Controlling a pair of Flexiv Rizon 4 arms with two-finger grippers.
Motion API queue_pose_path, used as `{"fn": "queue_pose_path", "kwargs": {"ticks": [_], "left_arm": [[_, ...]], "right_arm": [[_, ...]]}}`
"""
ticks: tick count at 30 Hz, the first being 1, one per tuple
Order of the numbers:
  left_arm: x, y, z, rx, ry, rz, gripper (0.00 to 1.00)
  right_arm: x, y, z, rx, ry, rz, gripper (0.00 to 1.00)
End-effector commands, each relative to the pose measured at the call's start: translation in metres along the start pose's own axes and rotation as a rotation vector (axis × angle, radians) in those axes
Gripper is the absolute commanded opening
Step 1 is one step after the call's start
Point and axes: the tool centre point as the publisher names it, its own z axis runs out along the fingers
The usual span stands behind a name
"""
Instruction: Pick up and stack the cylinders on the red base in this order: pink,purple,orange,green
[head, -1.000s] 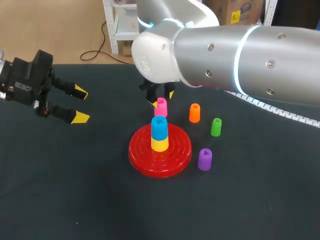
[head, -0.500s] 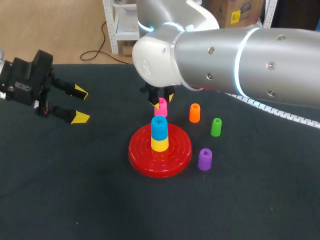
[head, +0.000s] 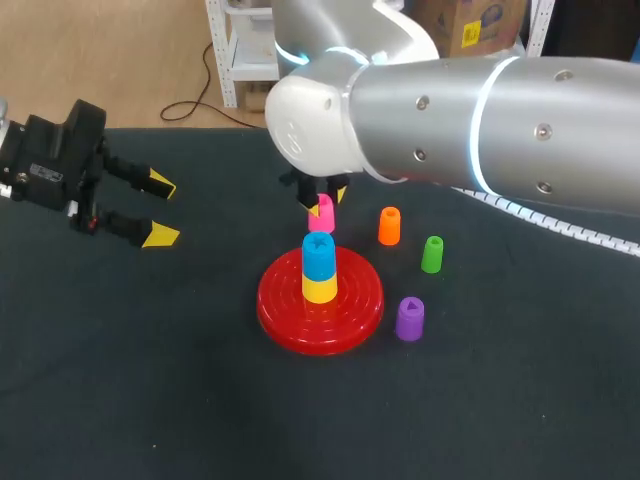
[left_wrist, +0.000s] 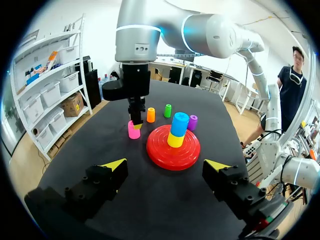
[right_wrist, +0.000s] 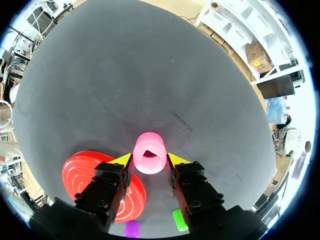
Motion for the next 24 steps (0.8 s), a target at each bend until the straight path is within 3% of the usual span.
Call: {"fn": "queue_pose_path", "kwargs": {"ticks": [1,12,24], "left_arm": [[0.001,0.0,0.0,-0.001,-0.003,0.002,1.0],[0.001,0.0,0.0,-0.001,-0.003,0.002,1.0],[0.001,0.0,0.0,-0.001,-0.003,0.002,1.0]], "right_arm": [[0.008,-0.002,-0.012,0.0,-0.014,0.003,0.0],[0.015,0.0,-0.075,0.021,-0.069,-0.044,0.0],[0.053,0.037,-0.125,0.052,-0.065,-0.278,0.0]]}}
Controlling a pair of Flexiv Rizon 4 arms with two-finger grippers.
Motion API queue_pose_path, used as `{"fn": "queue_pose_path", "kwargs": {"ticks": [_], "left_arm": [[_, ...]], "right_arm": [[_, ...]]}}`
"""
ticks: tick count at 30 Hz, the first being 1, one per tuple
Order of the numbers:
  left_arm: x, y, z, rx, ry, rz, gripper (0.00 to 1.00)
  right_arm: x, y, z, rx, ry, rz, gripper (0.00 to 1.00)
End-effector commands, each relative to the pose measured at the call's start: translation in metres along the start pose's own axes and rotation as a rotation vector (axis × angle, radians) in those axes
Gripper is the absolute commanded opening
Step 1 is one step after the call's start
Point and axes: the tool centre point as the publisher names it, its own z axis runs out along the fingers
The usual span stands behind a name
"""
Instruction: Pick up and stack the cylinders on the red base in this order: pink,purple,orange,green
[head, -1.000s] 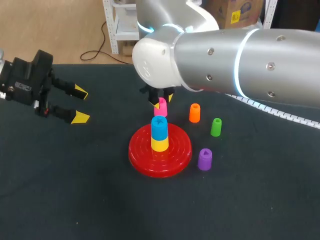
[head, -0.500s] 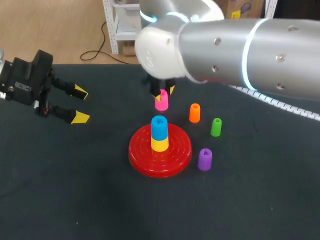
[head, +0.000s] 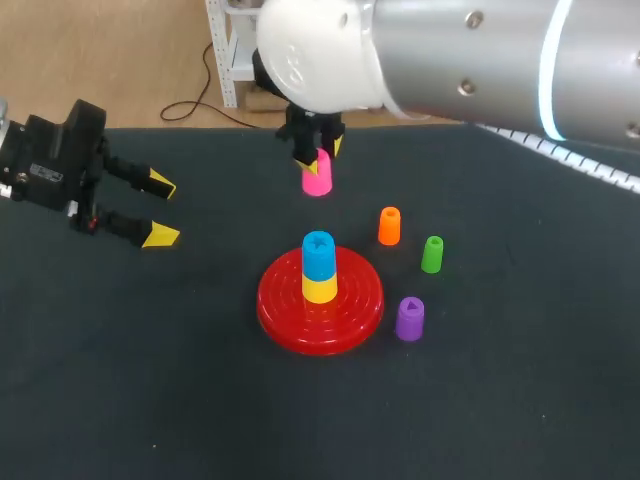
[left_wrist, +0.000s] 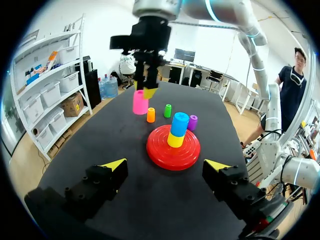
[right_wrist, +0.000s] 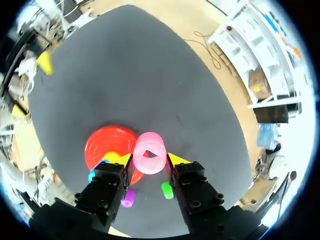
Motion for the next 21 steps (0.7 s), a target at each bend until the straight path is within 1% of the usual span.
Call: {"fn": "queue_pose_path", "kwargs": {"ticks": [1,10,18,21], "left_arm": [[0.001,0.0,0.0,-0.001,-0.003,0.002,1.0],[0.001,0.0,0.0,-0.001,-0.003,0.002,1.0],[0.001,0.0,0.0,-0.001,-0.003,0.002,1.0],[0.001,0.0,0.0,-0.001,-0.003,0.002,1.0]], "right_arm": [[0.028,0.023,-0.012,0.023,-0.044,-0.067,0.0],[0.055,0.058,-0.014,-0.01,-0.017,-0.196,0.0],[0.062,0.067,-0.015,-0.036,-0.012,-0.215,0.0],[0.064,0.072,-0.01,-0.041,-0.003,-0.224,0.0]]}}
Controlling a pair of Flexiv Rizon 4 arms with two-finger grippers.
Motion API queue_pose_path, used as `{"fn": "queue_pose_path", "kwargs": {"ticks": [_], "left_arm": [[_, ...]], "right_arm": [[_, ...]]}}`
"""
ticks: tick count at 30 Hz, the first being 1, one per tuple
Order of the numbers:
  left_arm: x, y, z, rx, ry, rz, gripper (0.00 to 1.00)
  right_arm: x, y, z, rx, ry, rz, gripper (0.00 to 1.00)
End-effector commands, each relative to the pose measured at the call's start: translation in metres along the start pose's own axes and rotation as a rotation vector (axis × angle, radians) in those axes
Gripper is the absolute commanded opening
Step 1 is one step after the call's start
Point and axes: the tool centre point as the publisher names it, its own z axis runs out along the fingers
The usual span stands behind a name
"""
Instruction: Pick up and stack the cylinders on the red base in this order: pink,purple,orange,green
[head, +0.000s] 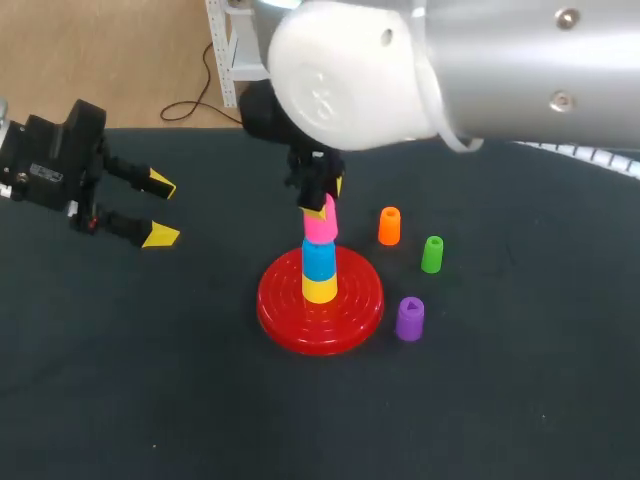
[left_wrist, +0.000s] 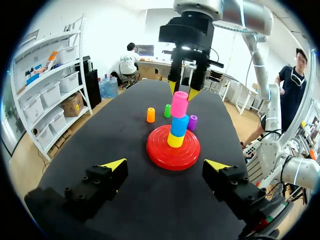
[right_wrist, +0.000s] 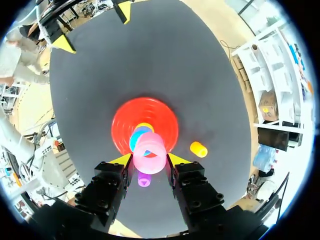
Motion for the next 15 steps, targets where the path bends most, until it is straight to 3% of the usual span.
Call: {"fn": "queue_pose_path", "kwargs": {"ticks": [1,15], "left_arm": [[0.001,0.0,0.0,-0.001,-0.003,0.002,1.0],[0.001,0.0,0.0,-0.001,-0.003,0.002,1.0]], "right_arm": [[0.005,0.006,0.007,0.0,-0.039,-0.005,0.0],[-0.005,0.006,0.014,-0.004,-0.039,0.001,0.0]]}}
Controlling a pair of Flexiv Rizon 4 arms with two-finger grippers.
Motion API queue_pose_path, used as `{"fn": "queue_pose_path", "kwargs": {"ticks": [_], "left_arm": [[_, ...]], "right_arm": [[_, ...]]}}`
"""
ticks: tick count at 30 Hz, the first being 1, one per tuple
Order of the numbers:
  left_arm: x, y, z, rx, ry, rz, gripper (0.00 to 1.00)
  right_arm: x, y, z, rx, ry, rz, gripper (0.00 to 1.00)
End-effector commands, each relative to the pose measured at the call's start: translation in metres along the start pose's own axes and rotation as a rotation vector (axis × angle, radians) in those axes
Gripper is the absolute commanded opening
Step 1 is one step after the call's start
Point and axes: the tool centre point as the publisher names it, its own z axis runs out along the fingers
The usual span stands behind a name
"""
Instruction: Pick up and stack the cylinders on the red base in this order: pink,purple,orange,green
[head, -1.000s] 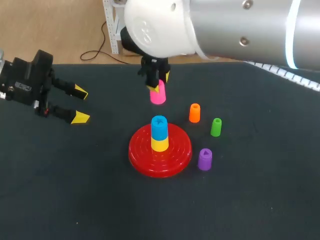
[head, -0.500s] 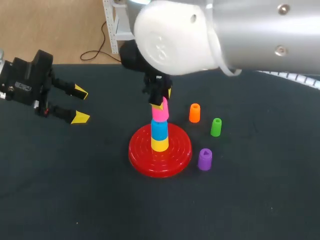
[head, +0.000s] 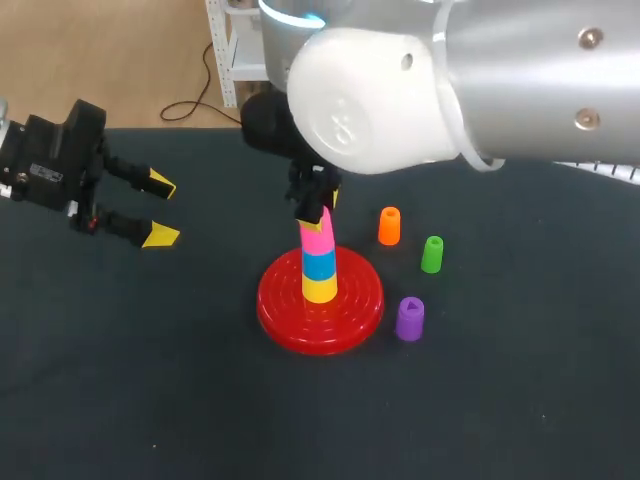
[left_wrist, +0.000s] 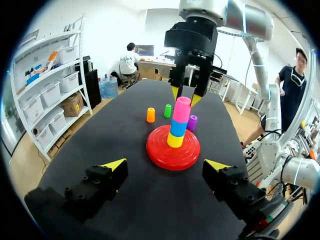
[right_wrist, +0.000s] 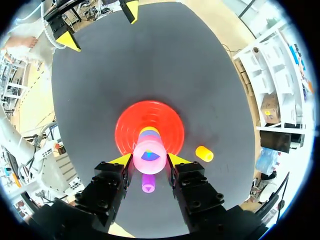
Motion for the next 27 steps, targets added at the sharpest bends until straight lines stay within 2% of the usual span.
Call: {"fn": "queue_pose_path", "kwargs": {"ticks": [1,10,13,17,18,20,21,27], "left_arm": [[0.001,0.0,0.0,-0.001,-0.003,0.002,1.0],[0.001,0.0,0.0,-0.001,-0.003,0.002,1.0],[0.001,0.0,0.0,-0.001,-0.003,0.002,1.0],[0.001,0.0,0.0,-0.001,-0.003,0.002,1.0],[0.001,0.0,0.0,-0.001,-0.003,0.002,1.0],[0.001,0.0,0.0,-0.001,-0.003,0.002,1.0],[0.001,0.0,0.0,-0.001,-0.003,0.002,1.0],[0.001,0.0,0.0,-0.001,-0.003,0.002,1.0]], "right_arm": [[-0.001,-0.002,0.004,0.011,0.009,0.001,0.0],[0.004,-0.006,0.031,0.013,0.063,0.016,0.0],[0.004,-0.005,0.031,0.007,0.062,0.024,0.0],[0.0,-0.005,0.018,0.009,0.012,0.024,0.0],[-0.001,-0.005,0.014,0.009,0.0,0.022,0.07],[-0.001,-0.005,-0.001,0.01,-0.054,0.011,0.48],[-0.001,-0.006,-0.007,0.008,-0.067,0.01,1.0],[0.0,-0.021,-0.033,0.035,-0.123,0.061,1.0]]}}
